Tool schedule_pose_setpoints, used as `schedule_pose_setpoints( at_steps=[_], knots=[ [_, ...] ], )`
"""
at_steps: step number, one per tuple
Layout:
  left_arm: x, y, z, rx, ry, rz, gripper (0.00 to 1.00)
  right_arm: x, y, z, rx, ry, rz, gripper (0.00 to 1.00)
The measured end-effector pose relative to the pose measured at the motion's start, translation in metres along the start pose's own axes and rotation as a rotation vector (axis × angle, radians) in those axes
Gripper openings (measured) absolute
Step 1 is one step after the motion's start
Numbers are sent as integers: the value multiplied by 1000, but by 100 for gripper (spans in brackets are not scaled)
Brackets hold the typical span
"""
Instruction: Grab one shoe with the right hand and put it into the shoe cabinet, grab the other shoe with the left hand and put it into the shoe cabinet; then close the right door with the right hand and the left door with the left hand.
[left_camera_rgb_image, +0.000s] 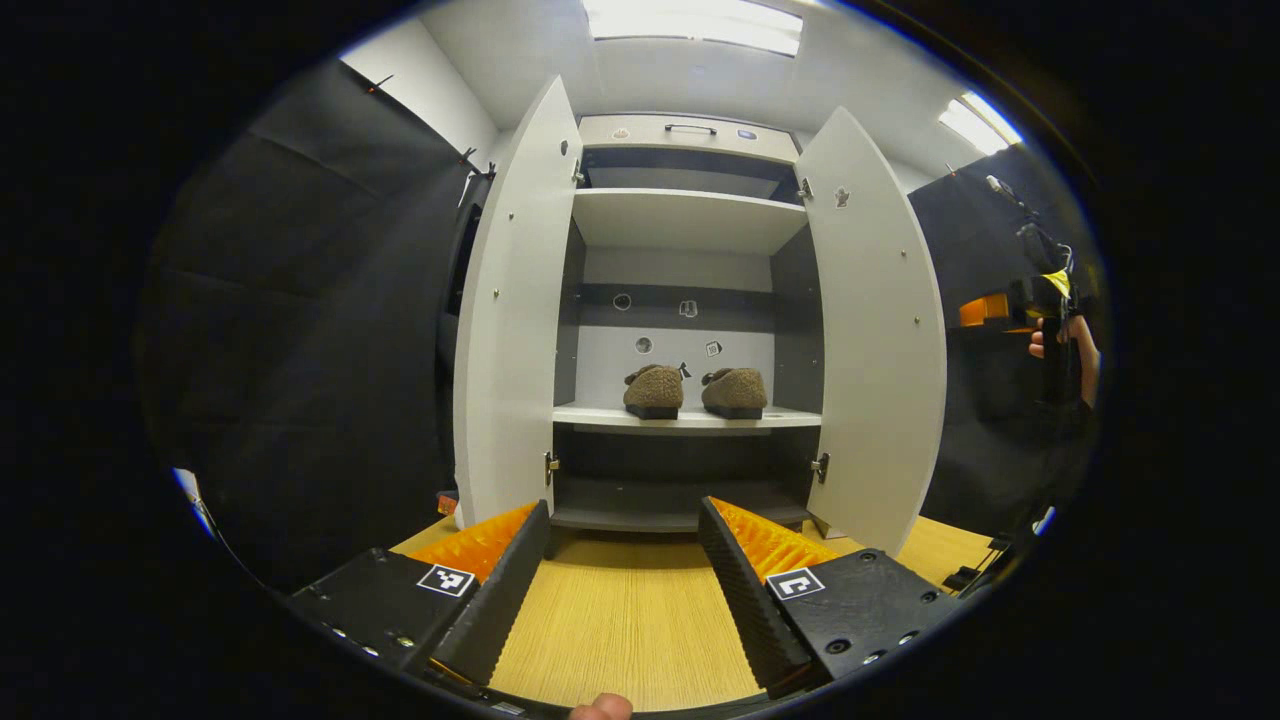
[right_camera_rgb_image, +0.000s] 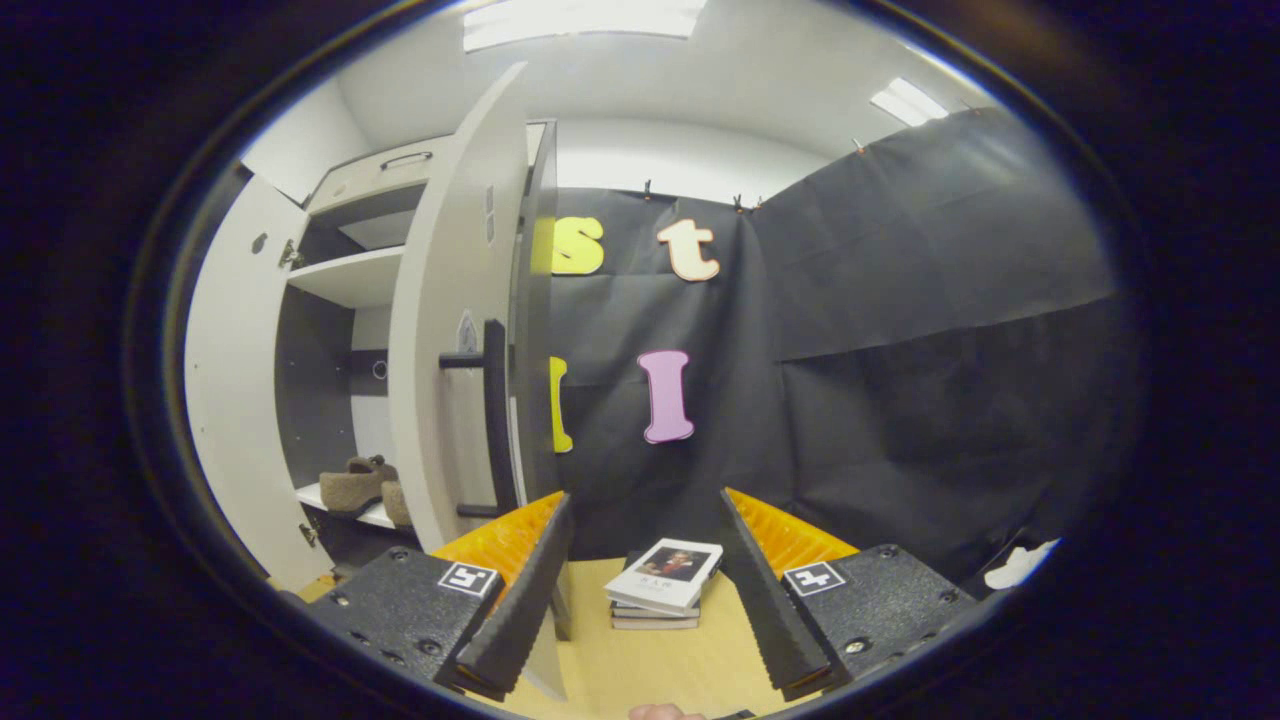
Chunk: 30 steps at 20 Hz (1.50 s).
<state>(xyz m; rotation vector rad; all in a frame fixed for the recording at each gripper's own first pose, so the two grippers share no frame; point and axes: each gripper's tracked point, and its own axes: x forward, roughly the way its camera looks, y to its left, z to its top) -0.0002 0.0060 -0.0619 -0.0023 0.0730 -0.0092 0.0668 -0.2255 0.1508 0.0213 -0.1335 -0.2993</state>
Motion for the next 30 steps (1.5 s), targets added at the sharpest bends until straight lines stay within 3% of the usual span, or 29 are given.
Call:
schedule_pose_setpoints(
  at_steps=[4,11,18,19,21,22,23,30],
  knots=[
    [0,-5,-1,5,8,-7,90,28,12,23,-14,-11,45,90],
    [6,-10,-1,-24,15,-8,90,25,35,25,-2,1,105,85],
    [7,-5,-5,-28,27,-3,90,15,96,19,30,-25,228,85],
    [7,-2,-5,-24,28,0,90,14,107,18,30,-24,245,81],
    [6,5,-5,-14,28,12,90,14,124,17,33,-23,275,85],
    [6,9,-5,-13,26,19,90,17,133,16,29,-26,284,81],
    [6,12,-4,-14,27,26,90,20,142,17,26,-31,295,85],
    [3,36,-3,-13,27,87,90,46,218,8,17,-12,394,87]
  ],
)
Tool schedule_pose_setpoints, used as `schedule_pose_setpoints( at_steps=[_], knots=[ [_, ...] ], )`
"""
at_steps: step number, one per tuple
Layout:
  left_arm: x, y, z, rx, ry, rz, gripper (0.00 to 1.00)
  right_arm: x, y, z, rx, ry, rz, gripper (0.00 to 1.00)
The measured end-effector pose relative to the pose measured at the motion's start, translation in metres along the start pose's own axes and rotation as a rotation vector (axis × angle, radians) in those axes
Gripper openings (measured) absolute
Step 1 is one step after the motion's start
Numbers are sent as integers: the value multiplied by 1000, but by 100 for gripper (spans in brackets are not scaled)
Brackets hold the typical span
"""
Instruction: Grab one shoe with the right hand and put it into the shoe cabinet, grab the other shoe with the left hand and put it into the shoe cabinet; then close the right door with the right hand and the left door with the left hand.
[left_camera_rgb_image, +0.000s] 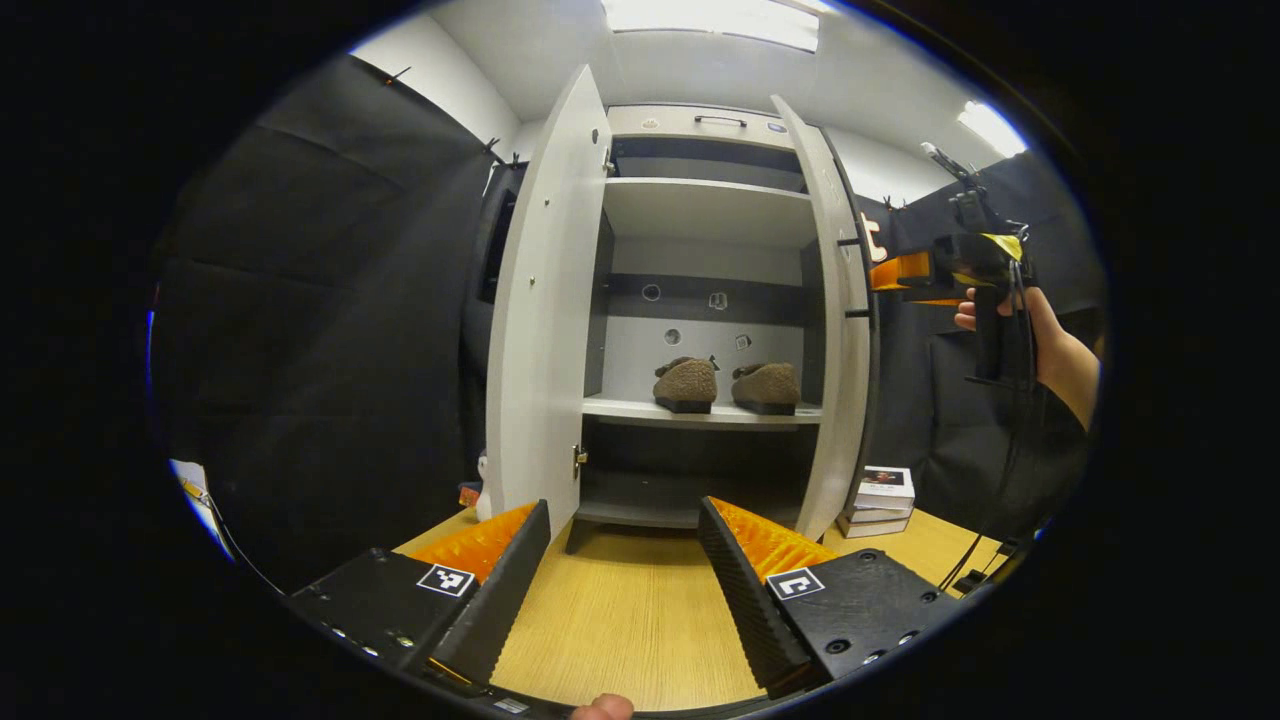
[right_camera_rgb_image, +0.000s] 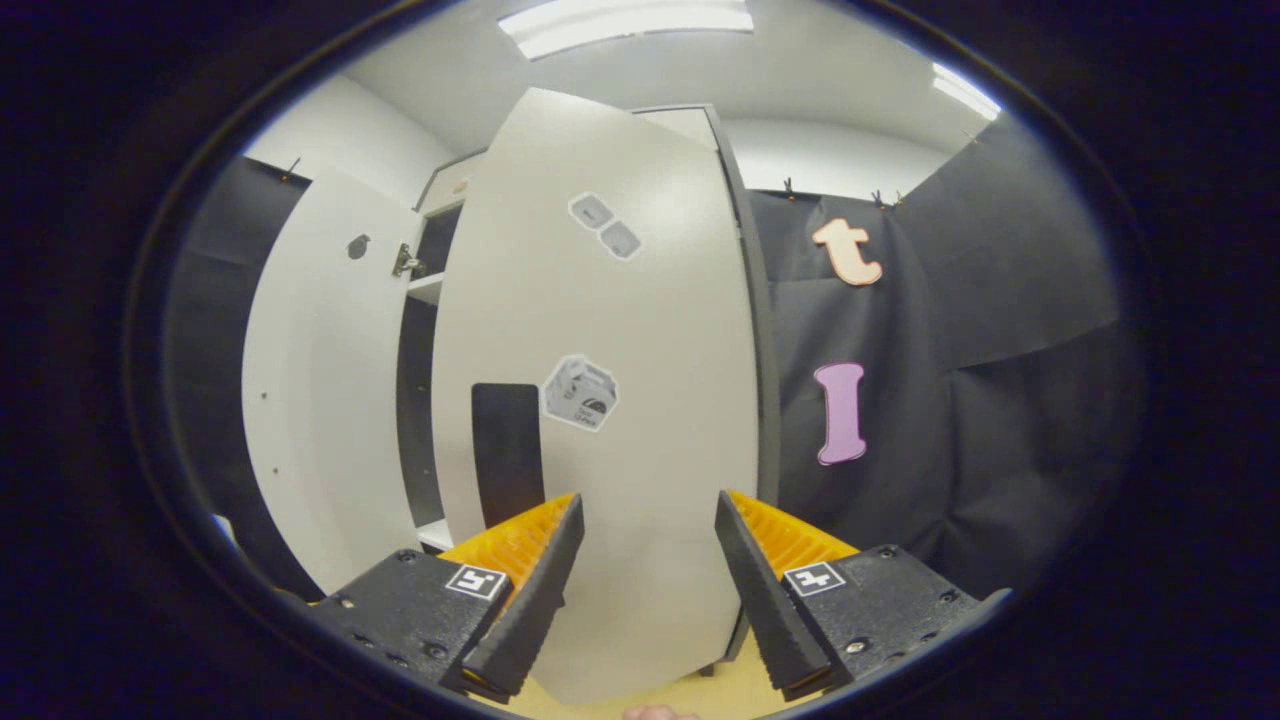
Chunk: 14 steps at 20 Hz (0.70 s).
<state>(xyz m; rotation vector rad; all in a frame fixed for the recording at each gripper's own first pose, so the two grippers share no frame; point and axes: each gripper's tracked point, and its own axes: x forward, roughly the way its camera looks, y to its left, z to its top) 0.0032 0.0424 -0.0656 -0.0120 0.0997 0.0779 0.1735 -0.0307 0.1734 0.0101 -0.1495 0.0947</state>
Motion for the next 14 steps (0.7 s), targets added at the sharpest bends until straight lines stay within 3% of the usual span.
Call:
schedule_pose_setpoints(
  at_steps=[6,10,14],
  knots=[
    [-2,19,-1,-18,6,49,90,-2,8,2,-29,-19,-4,87],
    [-1,40,-3,-42,25,91,90,-61,9,-9,-49,-83,-50,87],
    [7,68,13,-2,-1,145,90,-126,24,-67,-67,-72,-97,87]
  ],
)
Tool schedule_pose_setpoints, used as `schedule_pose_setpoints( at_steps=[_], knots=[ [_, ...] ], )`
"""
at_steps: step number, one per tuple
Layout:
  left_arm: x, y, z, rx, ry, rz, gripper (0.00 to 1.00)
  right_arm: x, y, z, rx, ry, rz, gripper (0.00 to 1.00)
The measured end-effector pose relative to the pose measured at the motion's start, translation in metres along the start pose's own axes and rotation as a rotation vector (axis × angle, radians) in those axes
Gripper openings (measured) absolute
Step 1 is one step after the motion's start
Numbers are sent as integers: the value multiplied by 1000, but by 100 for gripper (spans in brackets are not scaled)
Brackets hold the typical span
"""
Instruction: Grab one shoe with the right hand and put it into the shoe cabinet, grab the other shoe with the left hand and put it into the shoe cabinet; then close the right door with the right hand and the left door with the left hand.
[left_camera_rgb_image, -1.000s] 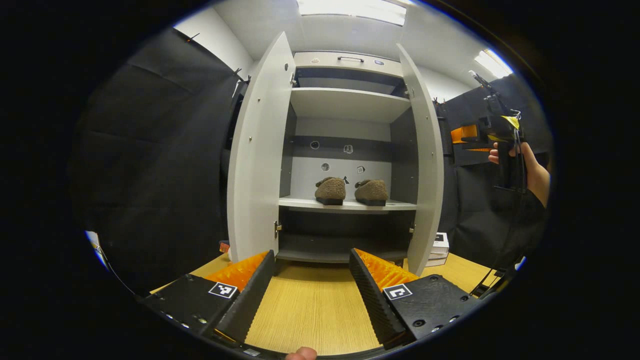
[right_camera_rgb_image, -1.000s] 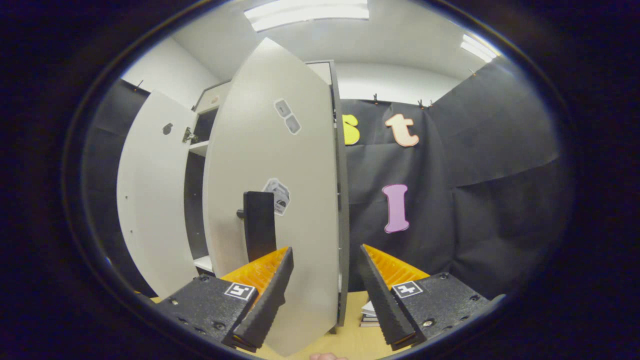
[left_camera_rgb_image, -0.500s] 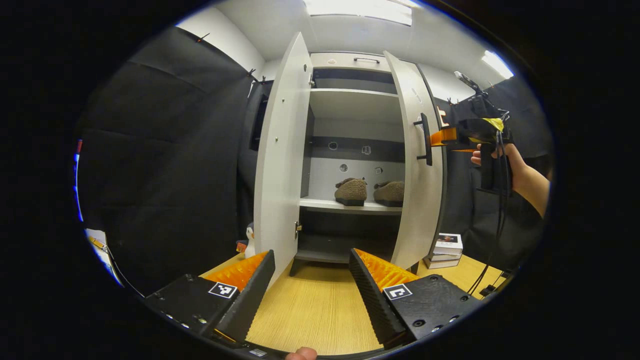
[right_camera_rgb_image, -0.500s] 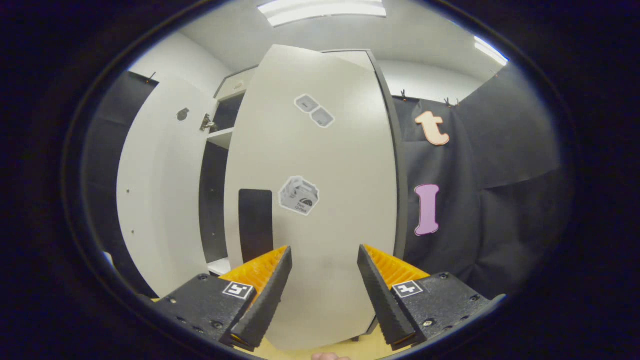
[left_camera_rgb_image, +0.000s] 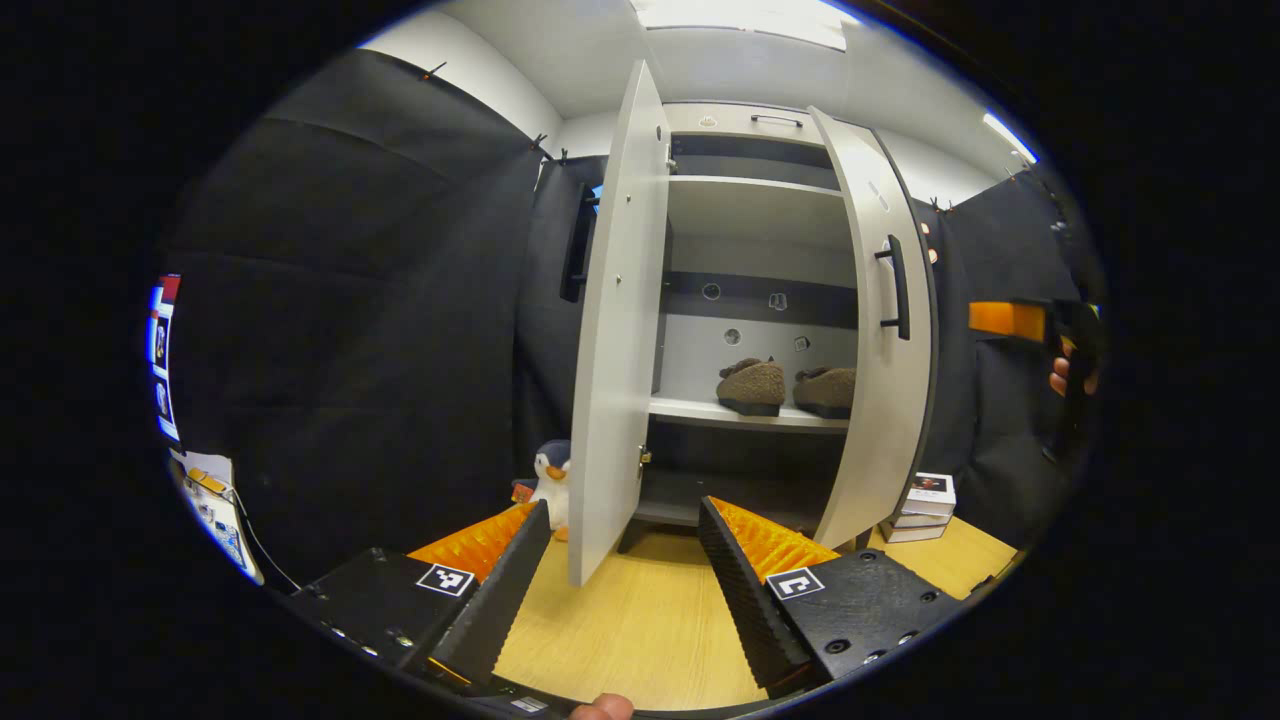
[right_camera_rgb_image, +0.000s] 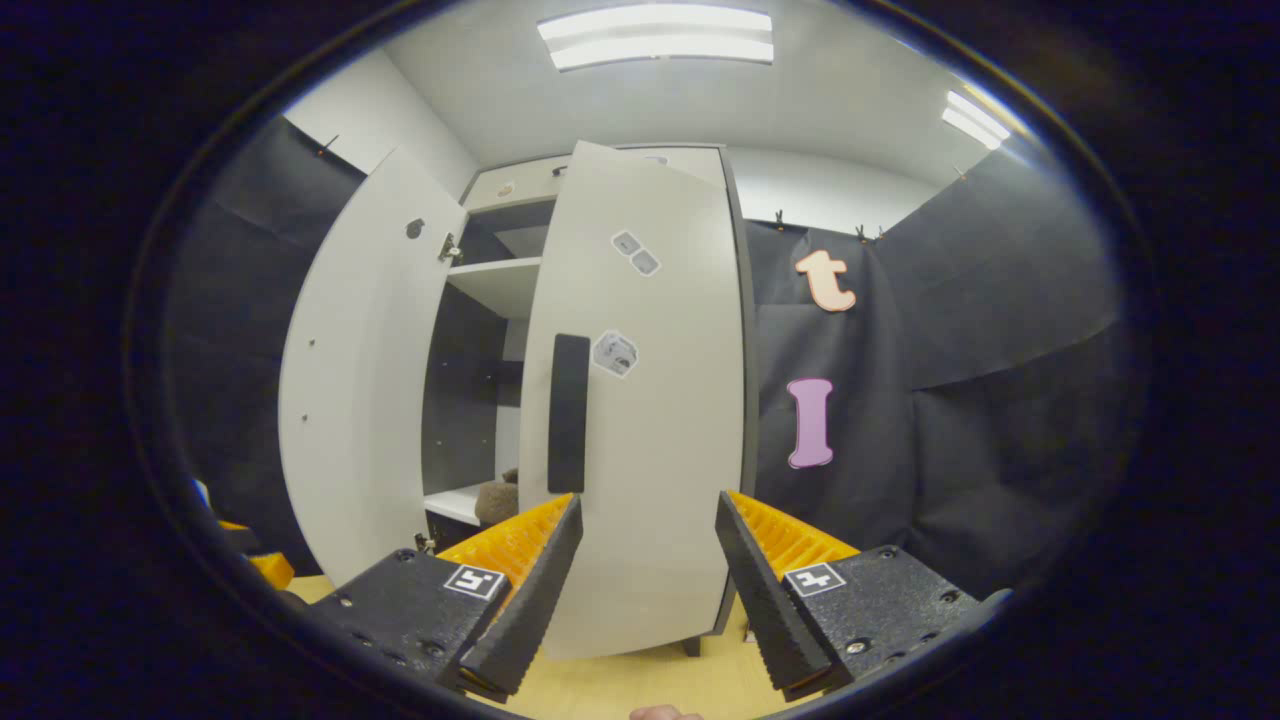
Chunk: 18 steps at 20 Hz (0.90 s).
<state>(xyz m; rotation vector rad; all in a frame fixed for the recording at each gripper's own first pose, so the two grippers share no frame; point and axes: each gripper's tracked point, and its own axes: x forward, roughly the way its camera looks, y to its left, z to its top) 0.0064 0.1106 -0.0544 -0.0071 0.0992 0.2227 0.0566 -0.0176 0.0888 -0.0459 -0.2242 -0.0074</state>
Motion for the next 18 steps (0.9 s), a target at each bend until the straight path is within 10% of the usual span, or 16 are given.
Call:
schedule_pose_setpoints(
  at_steps=[9,18],
  knots=[
    [42,73,51,34,-53,140,90,-84,36,-130,26,208,-2,89],
    [118,157,136,61,-100,247,90,-90,23,-136,15,257,8,90]
  ],
)
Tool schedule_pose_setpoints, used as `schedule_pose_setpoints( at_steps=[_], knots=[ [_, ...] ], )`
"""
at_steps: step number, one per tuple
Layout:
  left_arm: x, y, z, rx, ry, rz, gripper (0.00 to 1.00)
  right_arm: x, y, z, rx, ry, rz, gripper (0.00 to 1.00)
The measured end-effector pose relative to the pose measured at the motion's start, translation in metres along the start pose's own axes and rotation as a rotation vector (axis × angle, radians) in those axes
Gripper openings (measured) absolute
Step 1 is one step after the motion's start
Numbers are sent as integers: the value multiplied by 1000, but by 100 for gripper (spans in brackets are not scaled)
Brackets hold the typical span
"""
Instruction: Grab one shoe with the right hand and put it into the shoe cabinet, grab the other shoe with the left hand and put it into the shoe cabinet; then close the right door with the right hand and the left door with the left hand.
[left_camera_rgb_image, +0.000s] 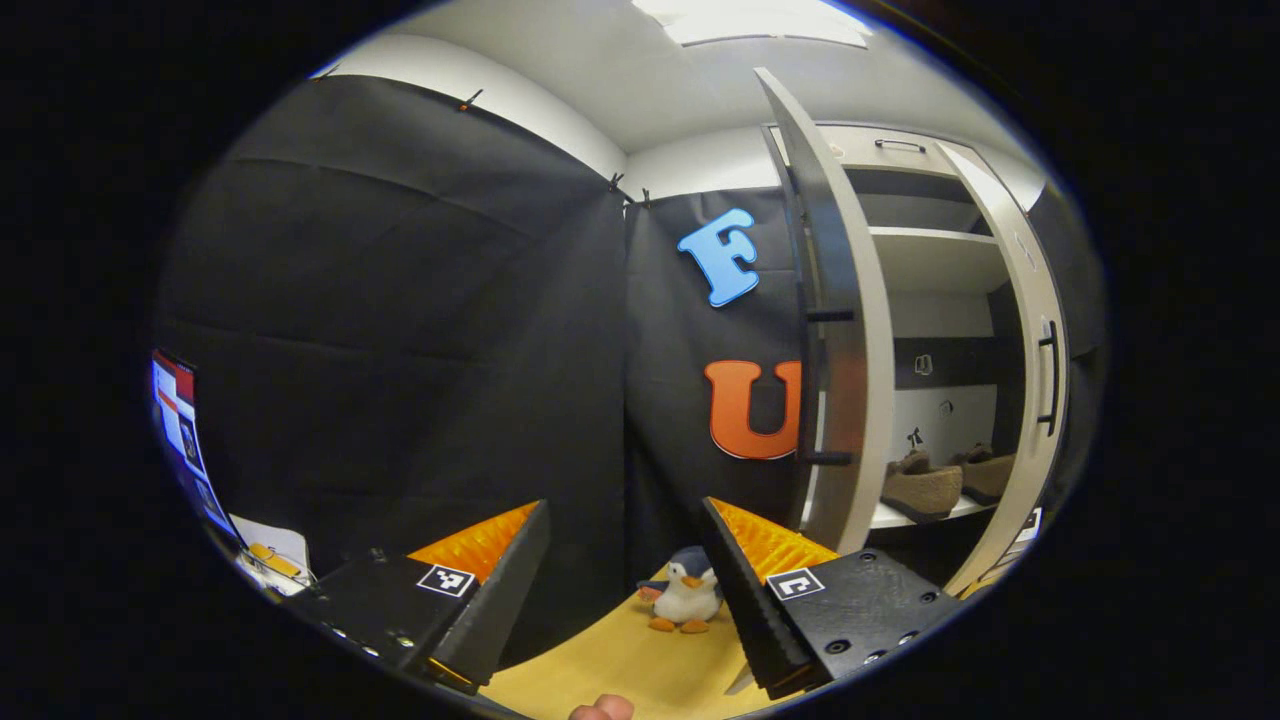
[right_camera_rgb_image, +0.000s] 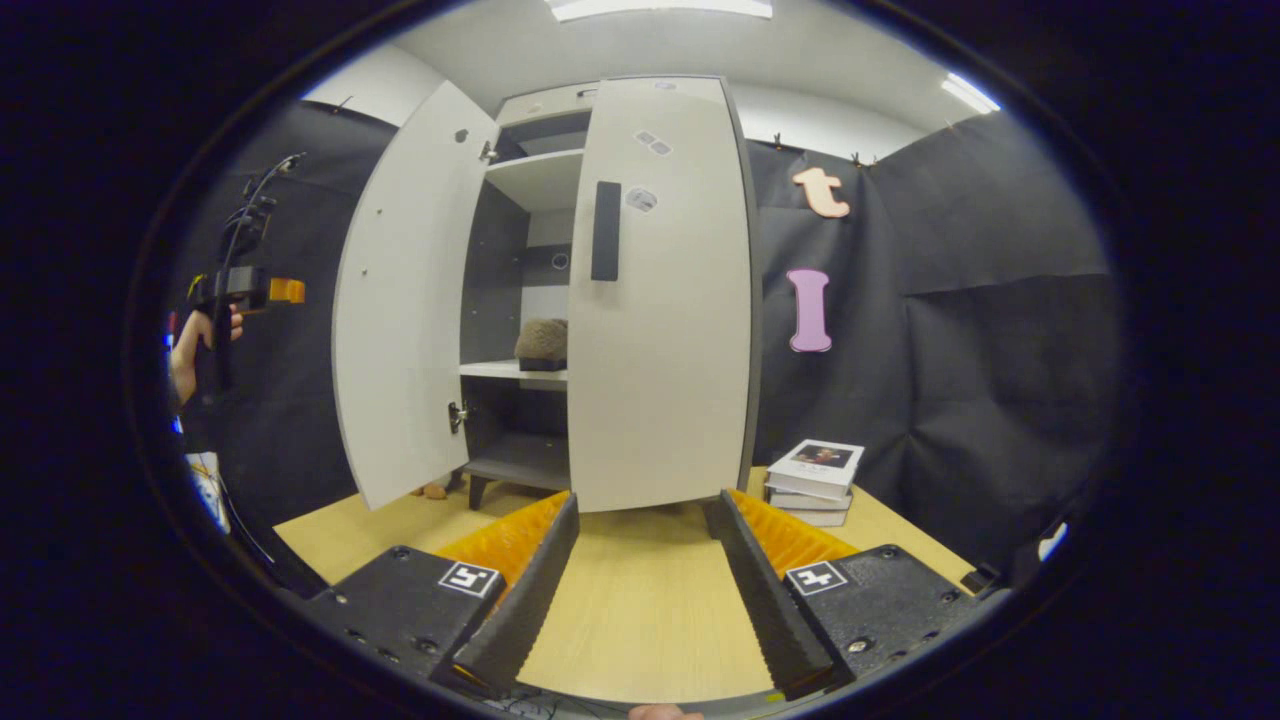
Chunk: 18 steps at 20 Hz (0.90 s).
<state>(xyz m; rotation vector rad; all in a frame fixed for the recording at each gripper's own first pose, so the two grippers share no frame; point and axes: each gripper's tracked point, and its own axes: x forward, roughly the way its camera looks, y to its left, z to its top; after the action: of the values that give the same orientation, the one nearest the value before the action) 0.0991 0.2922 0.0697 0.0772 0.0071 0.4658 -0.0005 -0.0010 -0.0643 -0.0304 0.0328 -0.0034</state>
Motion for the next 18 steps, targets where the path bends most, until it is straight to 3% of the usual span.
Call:
schedule_pose_setpoints(
  at_steps=[8,13,18],
  knots=[
    [52,-28,21,-12,2,-107,90,0,-18,4,-2,5,-54,90],
    [49,-37,24,18,-11,-110,86,1,-32,6,23,4,-94,90],
    [34,-69,22,2,5,-206,88,12,-29,16,12,-17,-82,90]
  ],
)
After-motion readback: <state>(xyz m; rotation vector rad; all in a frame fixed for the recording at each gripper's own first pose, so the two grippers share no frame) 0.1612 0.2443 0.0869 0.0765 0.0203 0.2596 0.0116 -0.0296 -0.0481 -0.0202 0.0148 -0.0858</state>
